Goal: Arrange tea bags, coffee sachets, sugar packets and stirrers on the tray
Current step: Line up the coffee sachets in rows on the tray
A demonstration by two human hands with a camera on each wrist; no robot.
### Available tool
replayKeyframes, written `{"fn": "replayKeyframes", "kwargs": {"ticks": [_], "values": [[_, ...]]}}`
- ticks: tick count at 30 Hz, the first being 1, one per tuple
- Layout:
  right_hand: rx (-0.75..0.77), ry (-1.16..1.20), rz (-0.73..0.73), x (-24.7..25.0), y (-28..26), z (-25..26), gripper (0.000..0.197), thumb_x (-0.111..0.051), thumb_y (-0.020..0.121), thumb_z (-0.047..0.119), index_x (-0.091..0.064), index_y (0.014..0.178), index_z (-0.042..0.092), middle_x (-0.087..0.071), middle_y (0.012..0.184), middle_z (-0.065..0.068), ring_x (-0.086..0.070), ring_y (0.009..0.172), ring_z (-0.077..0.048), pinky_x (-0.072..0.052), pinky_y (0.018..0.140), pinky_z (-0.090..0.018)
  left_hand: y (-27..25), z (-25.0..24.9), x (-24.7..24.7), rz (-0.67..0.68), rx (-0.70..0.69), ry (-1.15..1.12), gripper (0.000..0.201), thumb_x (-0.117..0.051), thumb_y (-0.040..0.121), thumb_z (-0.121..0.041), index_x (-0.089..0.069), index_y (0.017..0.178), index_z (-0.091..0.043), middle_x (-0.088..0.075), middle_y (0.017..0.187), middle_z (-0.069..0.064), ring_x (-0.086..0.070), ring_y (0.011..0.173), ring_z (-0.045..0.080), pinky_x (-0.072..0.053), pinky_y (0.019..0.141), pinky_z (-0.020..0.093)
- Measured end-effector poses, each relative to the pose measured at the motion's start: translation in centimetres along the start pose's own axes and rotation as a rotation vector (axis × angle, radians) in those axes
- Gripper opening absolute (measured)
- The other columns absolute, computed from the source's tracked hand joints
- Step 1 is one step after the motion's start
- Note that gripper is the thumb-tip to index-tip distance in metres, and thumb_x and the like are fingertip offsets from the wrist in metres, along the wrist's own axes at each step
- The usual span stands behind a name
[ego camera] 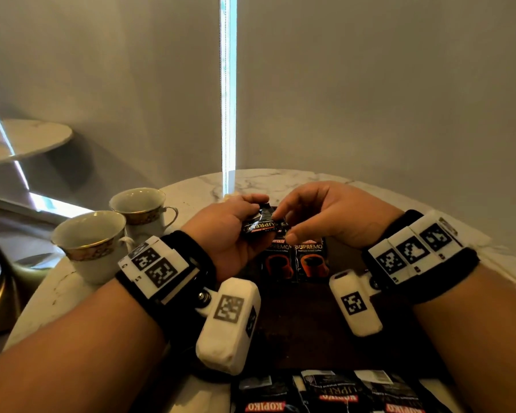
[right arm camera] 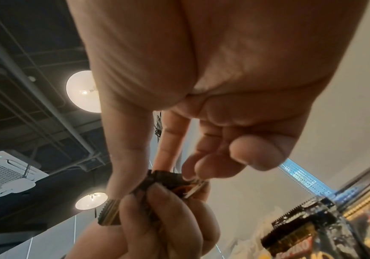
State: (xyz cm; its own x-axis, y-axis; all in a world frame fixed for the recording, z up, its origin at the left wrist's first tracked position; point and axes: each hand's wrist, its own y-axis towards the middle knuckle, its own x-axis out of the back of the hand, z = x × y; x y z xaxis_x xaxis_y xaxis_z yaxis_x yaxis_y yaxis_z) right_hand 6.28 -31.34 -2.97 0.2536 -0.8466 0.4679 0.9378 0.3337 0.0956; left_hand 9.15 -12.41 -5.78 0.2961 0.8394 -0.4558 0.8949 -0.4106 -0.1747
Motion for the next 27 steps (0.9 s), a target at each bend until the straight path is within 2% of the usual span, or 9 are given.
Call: {"fn": "replayKeyframes", "kwargs": {"ticks": [2, 4, 6, 9, 11, 16, 19, 23, 27], "values": [[0.022, 0.027, -0.004, -0.3, -0.2, 0.4, 0.031, -0.086, 0.059, 0.020, -0.078, 0.088, 0.027, -0.070, 0.082, -0.001, -0.067, 0.082, -0.017, -0.057, 0.082, -0.037, 0.0, 0.0, 0.0, 0.009, 0.012, -0.010, 0.027, -0.039, 0.105, -0.006, -0.059, 0.122, -0.011, -0.065, 0.102, 0.016, -0.068, 0.064, 0.019, -0.058, 0.052, 0.025], [0.049, -0.006, -0.032, -0.7, -0.1, 0.4, 0.027, -0.089, 0.059, 0.022, -0.079, 0.084, 0.027, -0.068, 0.081, -0.003, -0.065, 0.082, -0.022, -0.058, 0.087, -0.048, 0.1, 0.0, 0.0, 0.018, 0.019, -0.023, 0.026, -0.038, 0.105, -0.005, -0.059, 0.121, -0.009, -0.066, 0.104, 0.017, -0.068, 0.069, 0.020, -0.059, 0.053, 0.025], [0.073, -0.012, -0.060, -1.0, 0.0, 0.2, 0.020, -0.090, 0.064, 0.020, -0.078, 0.080, 0.025, -0.071, 0.087, -0.007, -0.069, 0.090, -0.028, -0.055, 0.092, -0.054, 0.1, 0.1, 0.0, 0.005, 0.039, -0.005, 0.022, -0.039, 0.105, -0.006, -0.060, 0.112, -0.008, -0.065, 0.091, 0.014, -0.066, 0.059, 0.017, -0.055, 0.047, 0.023], [0.092, 0.125, -0.165, -1.1, 0.3, -0.2, 0.016, -0.086, 0.068, 0.015, -0.074, 0.079, 0.018, -0.072, 0.079, -0.004, -0.070, 0.076, -0.021, -0.058, 0.076, -0.039, 0.1, -0.2, 0.3, 0.032, 0.152, 0.099, 0.020, -0.041, 0.104, -0.018, -0.058, 0.095, -0.012, -0.052, 0.063, 0.002, -0.048, 0.043, 0.009, -0.041, 0.036, 0.016], [0.105, 0.256, -0.297, -0.9, 0.6, -0.2, 0.013, -0.078, 0.074, 0.009, -0.068, 0.080, 0.013, -0.071, 0.075, -0.002, -0.065, 0.066, -0.016, -0.054, 0.059, -0.028, 0.1, -0.9, 0.7, 0.074, 0.254, 0.160, 0.027, -0.045, 0.102, -0.032, -0.053, 0.081, -0.017, -0.035, 0.061, -0.004, -0.032, 0.043, 0.005, -0.028, 0.033, 0.014], [-0.011, 0.364, -0.504, 0.0, 1.6, -1.0, 0.011, -0.066, 0.089, 0.000, -0.062, 0.085, 0.009, -0.071, 0.071, -0.004, -0.063, 0.058, -0.016, -0.046, 0.043, -0.022, 0.2, -2.3, 1.7, 0.074, 0.277, 0.191, 0.027, -0.050, 0.097, -0.041, -0.057, 0.095, -0.016, -0.031, 0.063, -0.005, -0.026, 0.043, 0.005, -0.023, 0.032, 0.014], [-0.135, 0.353, -0.463, 0.3, 1.7, -1.8, 0.008, -0.068, 0.088, 0.002, -0.063, 0.087, 0.008, -0.071, 0.069, -0.005, -0.061, 0.054, -0.014, -0.046, 0.042, -0.023, 0.3, -2.1, 1.8, 0.041, 0.254, 0.187, 0.021, -0.051, 0.097, -0.034, -0.059, 0.095, -0.015, -0.035, 0.060, -0.005, -0.030, 0.045, 0.007, -0.028, 0.034, 0.017], [-0.291, 0.245, -0.347, 0.5, 1.6, -2.5, 0.005, -0.069, 0.087, 0.004, -0.068, 0.087, 0.009, -0.068, 0.069, -0.006, -0.056, 0.051, -0.013, -0.040, 0.040, -0.022, 0.6, -1.7, 2.2, 0.041, 0.245, 0.241, 0.017, -0.050, 0.095, -0.031, -0.059, 0.092, -0.016, -0.047, 0.067, -0.003, -0.047, 0.058, 0.012, -0.039, 0.057, 0.029], [-0.432, 0.235, -0.231, -0.2, 1.3, -2.4, 0.007, -0.064, 0.090, 0.000, -0.068, 0.090, 0.006, -0.060, 0.063, -0.006, -0.049, 0.050, -0.013, -0.036, 0.039, -0.020, 0.7, -1.9, 2.4, 0.131, 0.301, 0.278, 0.016, -0.054, 0.090, -0.030, -0.059, 0.097, -0.017, -0.058, 0.073, 0.000, -0.060, 0.067, 0.018, -0.046, 0.069, 0.036]]}}
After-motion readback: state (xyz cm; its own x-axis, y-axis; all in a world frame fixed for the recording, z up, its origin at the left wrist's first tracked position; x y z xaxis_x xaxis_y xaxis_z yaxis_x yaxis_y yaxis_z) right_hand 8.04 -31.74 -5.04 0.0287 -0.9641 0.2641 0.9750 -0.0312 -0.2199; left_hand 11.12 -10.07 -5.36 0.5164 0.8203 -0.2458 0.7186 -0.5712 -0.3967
